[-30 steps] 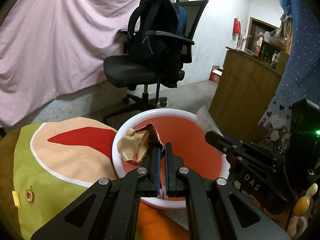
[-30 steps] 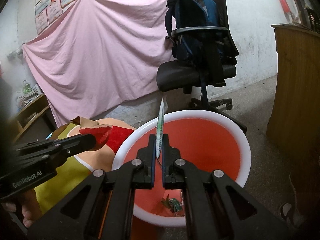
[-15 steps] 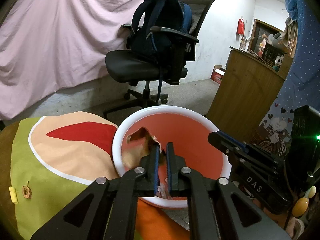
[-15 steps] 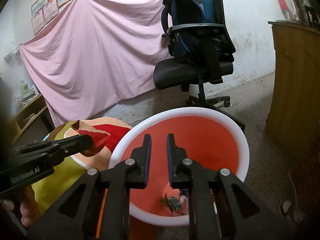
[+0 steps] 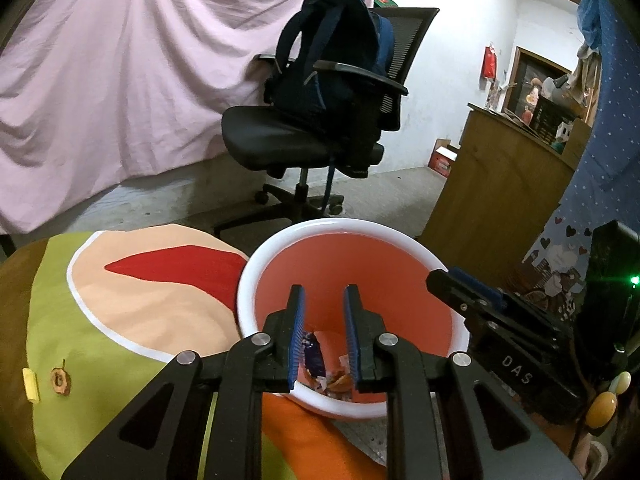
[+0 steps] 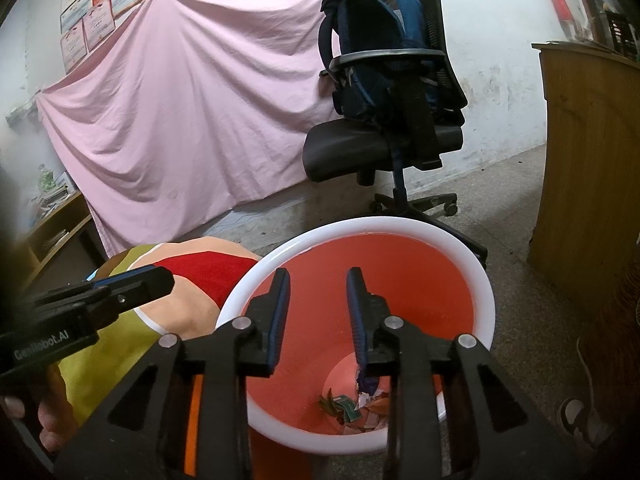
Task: Collect trash
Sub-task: 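Open both grippers to drop the wrapper and tube into the bucket, then move both tools back over the table toward the white sachet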
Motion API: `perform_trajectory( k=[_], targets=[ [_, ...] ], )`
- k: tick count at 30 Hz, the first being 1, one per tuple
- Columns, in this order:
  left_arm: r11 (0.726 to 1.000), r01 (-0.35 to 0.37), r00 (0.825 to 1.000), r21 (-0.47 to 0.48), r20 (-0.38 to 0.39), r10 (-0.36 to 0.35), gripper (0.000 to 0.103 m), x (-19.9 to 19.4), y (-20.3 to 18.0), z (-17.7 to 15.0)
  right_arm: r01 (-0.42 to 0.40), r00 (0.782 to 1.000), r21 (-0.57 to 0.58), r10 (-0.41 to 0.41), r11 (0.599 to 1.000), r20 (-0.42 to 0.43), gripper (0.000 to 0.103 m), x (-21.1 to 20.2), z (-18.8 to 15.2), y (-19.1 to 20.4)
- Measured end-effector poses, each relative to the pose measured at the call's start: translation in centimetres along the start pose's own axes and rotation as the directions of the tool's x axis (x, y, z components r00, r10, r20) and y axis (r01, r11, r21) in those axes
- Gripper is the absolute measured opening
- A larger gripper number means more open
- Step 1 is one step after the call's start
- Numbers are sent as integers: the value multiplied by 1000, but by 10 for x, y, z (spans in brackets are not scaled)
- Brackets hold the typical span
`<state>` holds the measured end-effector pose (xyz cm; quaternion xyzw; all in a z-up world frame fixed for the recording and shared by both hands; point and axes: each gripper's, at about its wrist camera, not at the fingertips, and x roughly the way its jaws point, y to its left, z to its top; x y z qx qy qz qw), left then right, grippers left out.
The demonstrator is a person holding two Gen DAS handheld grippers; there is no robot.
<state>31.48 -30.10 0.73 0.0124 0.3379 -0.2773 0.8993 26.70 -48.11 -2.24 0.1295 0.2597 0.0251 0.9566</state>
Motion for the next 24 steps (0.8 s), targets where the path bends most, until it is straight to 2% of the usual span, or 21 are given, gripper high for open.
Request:
perform_trajectory(
  k=[3,5,9,12,14,18,22,24],
  targets=[
    [1000,-14,1000,-15,19,14,25,-8,5,-2,0,1000,1,0,1000,16,64,-3,1,1],
    [999,-29,998,-29,47,30,37,-16,10,-3,-4,999,0,4,1000,35,70,-6,3,3],
    [997,-62,993,-53,98,67,39,-37,22,-4,-14,996,-4,15,1000,92,84,-16,5,12],
    [993,-95,985,-67,140,104,47,-54,33,-6,-24,989,-12,25,1000,144,93,-23,8,22],
    [989,-121,975,-85,178,134,55,-68,41,-9,-30,981,-17,33,999,189,99,-30,9,31],
    [977,-165,946,-138,258,196,58,-99,60,-14,-55,961,-40,64,998,269,103,-42,9,53],
    [963,-200,911,-181,328,251,79,-131,77,-23,-80,935,-67,98,995,341,103,-52,10,77],
    [956,-222,893,-193,354,279,84,-146,86,-28,-96,921,-72,116,993,372,103,-56,11,88]
  ],
)
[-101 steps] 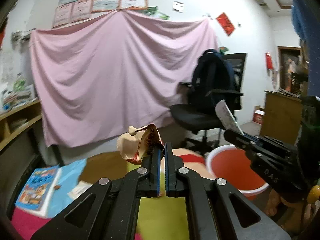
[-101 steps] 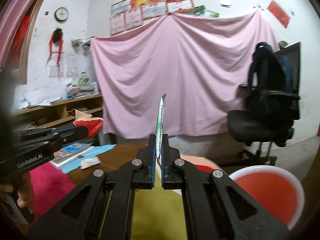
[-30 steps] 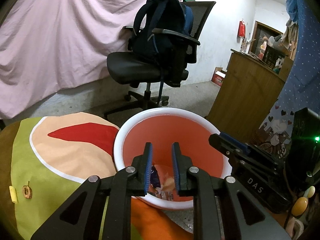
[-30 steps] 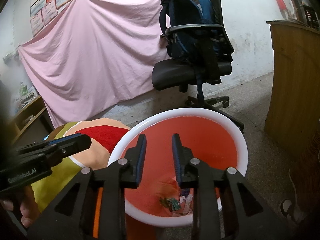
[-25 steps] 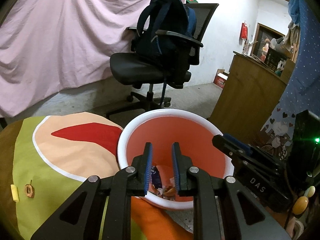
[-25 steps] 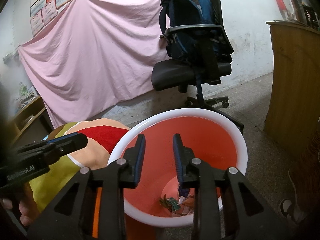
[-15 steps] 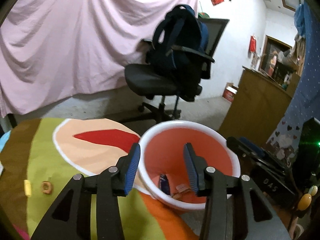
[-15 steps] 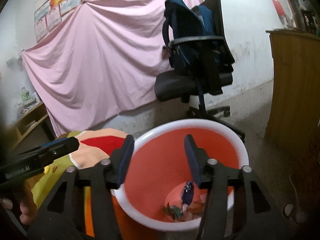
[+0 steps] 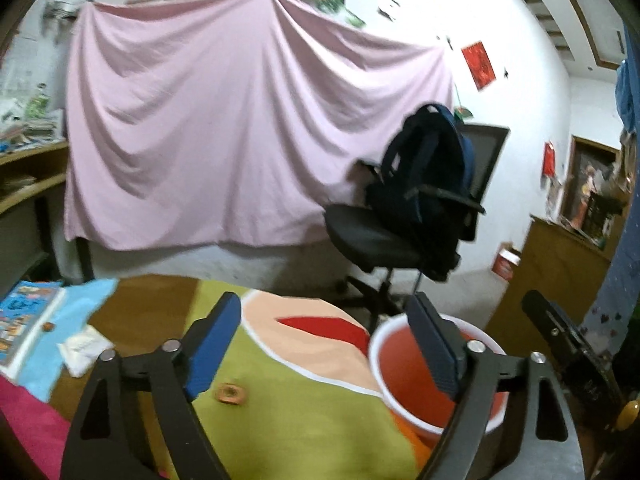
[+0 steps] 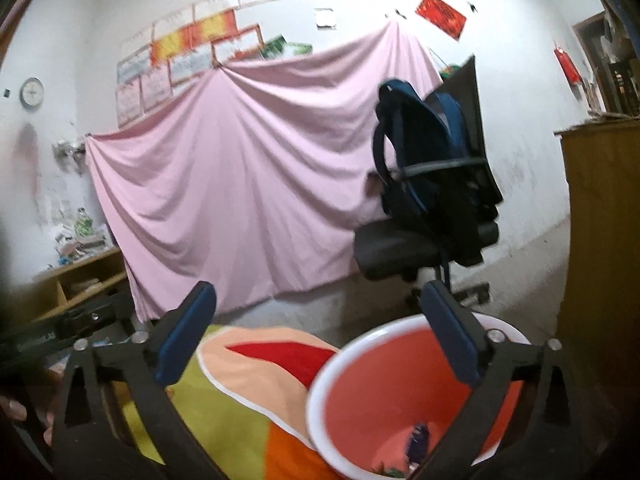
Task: Collect trash
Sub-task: 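Move both tools back over the table toward the white sachet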
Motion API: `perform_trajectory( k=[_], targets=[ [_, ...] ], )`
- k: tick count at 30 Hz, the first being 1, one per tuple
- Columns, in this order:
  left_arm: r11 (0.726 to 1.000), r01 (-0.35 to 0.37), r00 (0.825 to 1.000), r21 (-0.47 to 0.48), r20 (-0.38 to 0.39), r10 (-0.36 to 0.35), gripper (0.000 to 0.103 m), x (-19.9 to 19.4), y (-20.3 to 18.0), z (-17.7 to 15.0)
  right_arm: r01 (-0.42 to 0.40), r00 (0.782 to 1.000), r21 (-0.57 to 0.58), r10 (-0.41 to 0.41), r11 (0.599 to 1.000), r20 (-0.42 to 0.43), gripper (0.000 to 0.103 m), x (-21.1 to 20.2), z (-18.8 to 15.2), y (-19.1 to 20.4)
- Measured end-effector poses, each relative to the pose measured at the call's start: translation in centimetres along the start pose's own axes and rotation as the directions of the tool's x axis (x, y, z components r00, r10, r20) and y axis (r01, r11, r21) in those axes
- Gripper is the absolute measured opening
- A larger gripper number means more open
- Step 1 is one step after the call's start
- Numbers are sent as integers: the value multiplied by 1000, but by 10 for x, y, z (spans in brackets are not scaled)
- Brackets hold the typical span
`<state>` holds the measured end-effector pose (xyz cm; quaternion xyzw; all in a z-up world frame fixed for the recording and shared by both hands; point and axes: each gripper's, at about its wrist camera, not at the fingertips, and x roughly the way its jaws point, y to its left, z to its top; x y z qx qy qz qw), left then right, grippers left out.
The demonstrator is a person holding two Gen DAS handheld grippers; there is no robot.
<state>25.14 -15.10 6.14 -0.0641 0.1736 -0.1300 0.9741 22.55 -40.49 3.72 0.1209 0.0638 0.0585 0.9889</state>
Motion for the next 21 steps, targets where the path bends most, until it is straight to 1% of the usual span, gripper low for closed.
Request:
perform_trajectory(
  k=[2,4,6,11,18,21],
  targets=[
    [999,-39,999,6,26,39,95,-12,11,0,-14,1000,-1,14,1000,27,103,-1,2,13],
    [996,-89,994,11,61,88,100,-25,22,-1,-32,998,-4,32,999,45,103,-4,2,23],
    [992,-127,987,11,98,126,100,-37,33,-2,-51,996,-10,51,999,66,103,-6,3,36],
    [982,-191,972,3,140,188,101,-61,61,-6,-98,989,-16,99,995,109,103,-8,2,67],
    [962,-272,944,-22,187,271,101,-96,101,-6,-181,972,-65,188,981,143,103,-7,5,117],
    [952,-305,933,-33,188,306,101,-108,119,-8,-220,961,-102,234,970,147,103,-6,6,139]
  ],
)
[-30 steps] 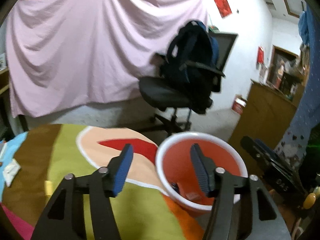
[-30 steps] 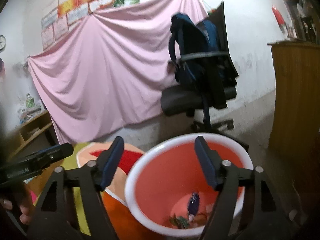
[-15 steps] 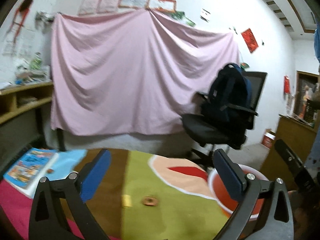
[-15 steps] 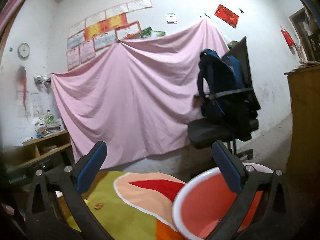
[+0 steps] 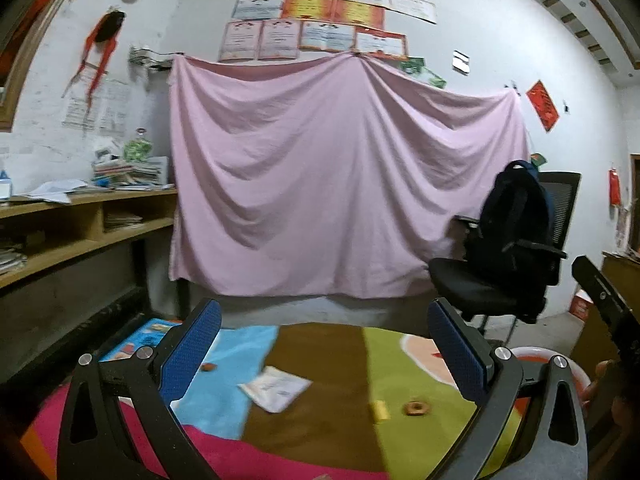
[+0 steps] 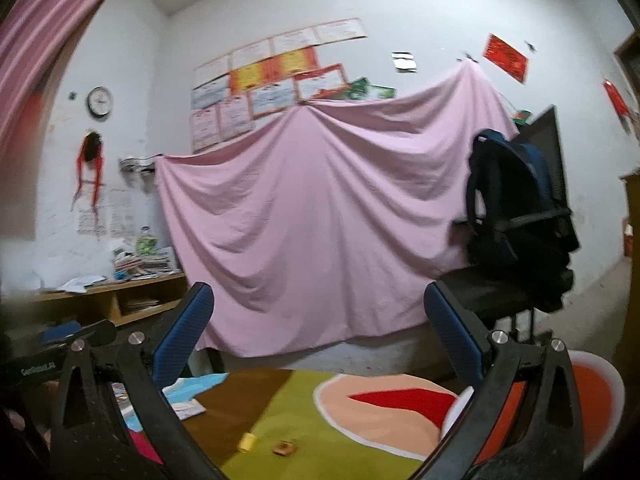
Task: Collect trash
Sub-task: 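Move both tools back over the table toward the white sachet, then grasp the white sachet with the right gripper and lift it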
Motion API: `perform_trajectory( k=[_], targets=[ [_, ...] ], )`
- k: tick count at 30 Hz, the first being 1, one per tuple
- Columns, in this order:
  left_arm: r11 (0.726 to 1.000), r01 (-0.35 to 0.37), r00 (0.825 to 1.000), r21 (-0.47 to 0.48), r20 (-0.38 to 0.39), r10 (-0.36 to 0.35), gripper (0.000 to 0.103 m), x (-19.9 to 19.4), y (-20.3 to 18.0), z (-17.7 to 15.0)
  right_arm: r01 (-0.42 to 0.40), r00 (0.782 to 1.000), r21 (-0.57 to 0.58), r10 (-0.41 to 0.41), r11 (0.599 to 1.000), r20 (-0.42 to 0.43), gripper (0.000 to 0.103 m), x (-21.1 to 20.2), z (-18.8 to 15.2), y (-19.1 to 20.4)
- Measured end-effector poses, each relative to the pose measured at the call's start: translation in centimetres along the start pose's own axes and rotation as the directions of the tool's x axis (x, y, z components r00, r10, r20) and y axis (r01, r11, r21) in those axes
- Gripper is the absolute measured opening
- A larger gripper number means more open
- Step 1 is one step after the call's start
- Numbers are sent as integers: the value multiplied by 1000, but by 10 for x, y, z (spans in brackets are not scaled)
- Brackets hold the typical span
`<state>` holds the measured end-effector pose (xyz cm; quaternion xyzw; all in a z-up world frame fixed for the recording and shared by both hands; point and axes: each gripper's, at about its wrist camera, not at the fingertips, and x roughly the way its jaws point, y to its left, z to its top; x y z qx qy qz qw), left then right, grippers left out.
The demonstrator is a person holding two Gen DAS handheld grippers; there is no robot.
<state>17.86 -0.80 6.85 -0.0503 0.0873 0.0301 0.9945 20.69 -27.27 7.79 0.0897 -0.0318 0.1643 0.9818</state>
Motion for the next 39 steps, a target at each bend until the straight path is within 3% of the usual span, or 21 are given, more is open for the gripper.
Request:
perform_trajectory(
  k=[6,12,19,22,27,31,36,39],
  targets=[
    [998,-69,997,-7,-17,69,101,-2,46,-6,-76,997,-52,75,996,-21,103,21,-10,40],
    [995,-102,993,-13,-53,101,101,11,85,-16,-135,986,-87,125,987,-112,103,57,-35,74],
    [994,-107,988,-36,-115,102,101,34,127,-29,-212,950,-126,175,969,-257,103,99,-67,102],
    [995,-87,984,-40,-157,80,100,46,141,-33,-246,926,-149,187,958,-330,103,119,-80,113],
    [997,-63,978,-38,-200,54,95,62,155,-37,-305,869,-145,213,941,-447,103,146,-101,125],
    [999,-21,966,-39,-258,11,80,77,161,-42,-362,807,-158,224,919,-546,103,166,-119,140],
    [998,30,930,-53,-364,-48,57,100,166,-53,-437,706,-169,221,883,-673,103,188,-147,162],
    [996,55,899,-71,-430,-80,42,115,170,-59,-468,649,-158,217,869,-729,103,198,-162,168]
  ],
)
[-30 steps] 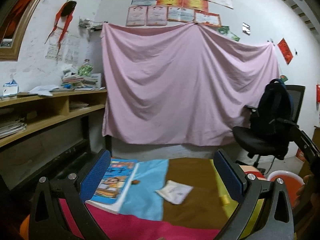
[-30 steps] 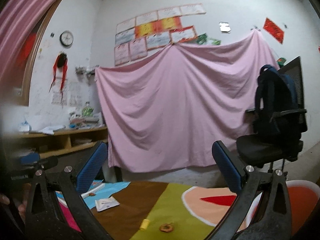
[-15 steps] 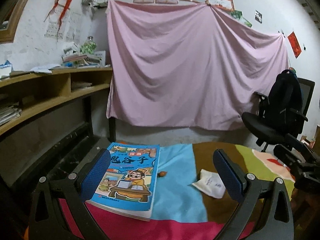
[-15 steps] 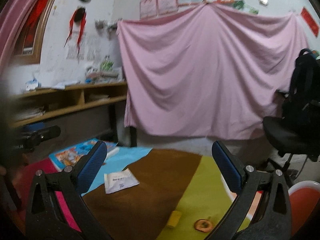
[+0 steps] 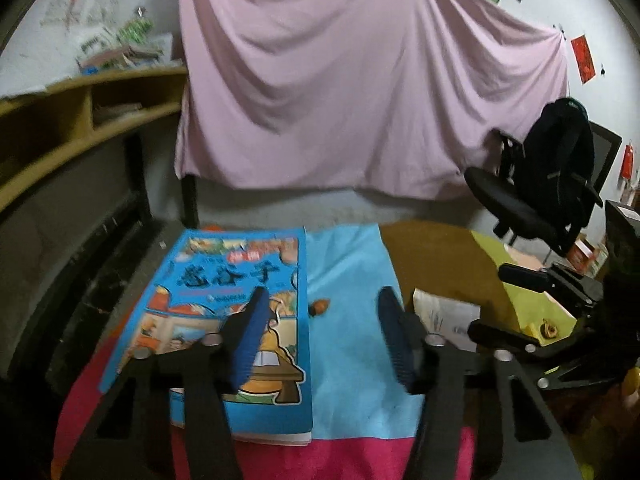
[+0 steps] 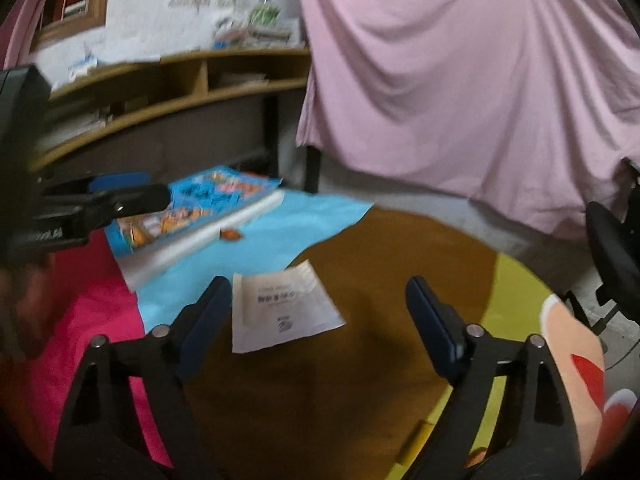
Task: Collect trash
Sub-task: 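Grasp the white sachet with the right gripper and lift it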
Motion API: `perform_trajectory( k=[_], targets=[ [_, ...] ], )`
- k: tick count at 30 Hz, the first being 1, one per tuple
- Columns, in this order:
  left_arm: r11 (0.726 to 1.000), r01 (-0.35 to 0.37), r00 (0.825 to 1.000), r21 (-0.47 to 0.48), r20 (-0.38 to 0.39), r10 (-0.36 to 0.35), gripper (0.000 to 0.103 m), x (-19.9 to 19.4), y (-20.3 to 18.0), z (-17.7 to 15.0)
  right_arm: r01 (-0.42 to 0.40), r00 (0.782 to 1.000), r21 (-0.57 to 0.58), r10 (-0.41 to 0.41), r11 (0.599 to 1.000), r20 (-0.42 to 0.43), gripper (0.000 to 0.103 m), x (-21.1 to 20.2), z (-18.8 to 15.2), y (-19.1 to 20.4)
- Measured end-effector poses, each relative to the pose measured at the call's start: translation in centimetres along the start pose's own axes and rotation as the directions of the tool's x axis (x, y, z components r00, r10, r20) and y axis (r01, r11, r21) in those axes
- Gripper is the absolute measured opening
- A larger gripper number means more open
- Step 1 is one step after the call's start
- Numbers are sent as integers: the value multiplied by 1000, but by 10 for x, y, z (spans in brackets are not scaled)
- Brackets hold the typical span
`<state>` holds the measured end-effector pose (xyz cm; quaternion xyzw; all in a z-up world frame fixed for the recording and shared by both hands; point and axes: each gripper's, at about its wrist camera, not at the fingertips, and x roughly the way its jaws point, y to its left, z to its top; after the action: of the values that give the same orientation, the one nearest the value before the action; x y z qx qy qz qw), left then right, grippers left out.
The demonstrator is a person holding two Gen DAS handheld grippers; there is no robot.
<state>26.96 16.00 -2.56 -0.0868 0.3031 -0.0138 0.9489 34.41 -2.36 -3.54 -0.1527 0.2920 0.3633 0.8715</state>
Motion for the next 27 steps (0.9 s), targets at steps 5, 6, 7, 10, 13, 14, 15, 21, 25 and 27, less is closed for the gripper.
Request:
perform_trajectory(
  k=[5,6,7,10,13,14,15,21,25,27],
  targets=[
    [999,47,997,-4,-63,-47,29,14,-1,4,-51,994,4,51,999,-96,101,23,-2,0],
    [998,55,996,8,-73,-54,29,17,-2,5,-59,993,4,59,998,-106,101,25,-2,0],
    [998,59,995,17,-82,-58,28,19,-5,7,-67,991,3,67,998,-115,100,27,-2,1],
    [996,68,991,61,-121,-60,22,30,-11,11,-81,987,-5,80,997,-141,96,33,-3,4],
    [994,76,985,85,-160,-61,22,43,-13,12,-103,982,-2,101,995,-158,83,37,-4,5],
    [993,77,983,90,-172,-60,22,47,-13,12,-107,982,1,106,994,-158,76,37,-3,4],
    [992,75,981,99,-184,-56,22,50,-14,12,-110,982,6,110,994,-157,73,36,-3,3],
    [989,28,972,145,-234,6,21,67,-16,13,-115,983,41,120,993,-141,46,33,-3,-3],
    [984,2,966,180,-254,44,21,77,-20,12,-108,985,60,115,992,-127,38,30,-2,-6],
    [979,-14,961,202,-269,69,21,83,-23,11,-101,987,68,109,993,-118,37,28,-2,-8]
  ],
)
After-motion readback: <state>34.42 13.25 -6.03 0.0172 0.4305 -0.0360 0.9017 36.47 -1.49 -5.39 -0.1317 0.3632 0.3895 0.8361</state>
